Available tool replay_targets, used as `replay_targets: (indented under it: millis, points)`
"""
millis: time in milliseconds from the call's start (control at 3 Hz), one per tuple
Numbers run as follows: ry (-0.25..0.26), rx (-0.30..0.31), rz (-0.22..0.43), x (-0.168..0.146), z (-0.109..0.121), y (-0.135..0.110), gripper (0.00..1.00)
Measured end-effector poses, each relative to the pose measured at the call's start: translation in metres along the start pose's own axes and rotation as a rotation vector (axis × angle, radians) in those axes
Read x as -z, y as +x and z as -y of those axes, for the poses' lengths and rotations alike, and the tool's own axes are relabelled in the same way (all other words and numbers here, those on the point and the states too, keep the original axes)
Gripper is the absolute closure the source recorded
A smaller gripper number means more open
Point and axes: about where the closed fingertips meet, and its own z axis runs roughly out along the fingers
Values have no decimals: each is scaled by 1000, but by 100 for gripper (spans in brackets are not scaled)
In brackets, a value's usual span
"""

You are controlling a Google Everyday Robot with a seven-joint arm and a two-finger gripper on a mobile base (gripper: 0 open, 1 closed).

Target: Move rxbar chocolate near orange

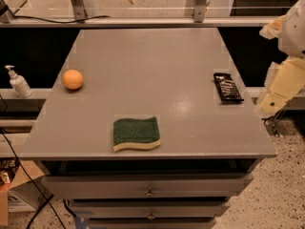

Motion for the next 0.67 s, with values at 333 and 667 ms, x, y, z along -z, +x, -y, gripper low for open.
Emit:
replay_targets:
  millis: [333,667]
  points:
    - [13,-71,186,-19,29,-14,0]
    - [19,-127,302,-45,63,-22,0]
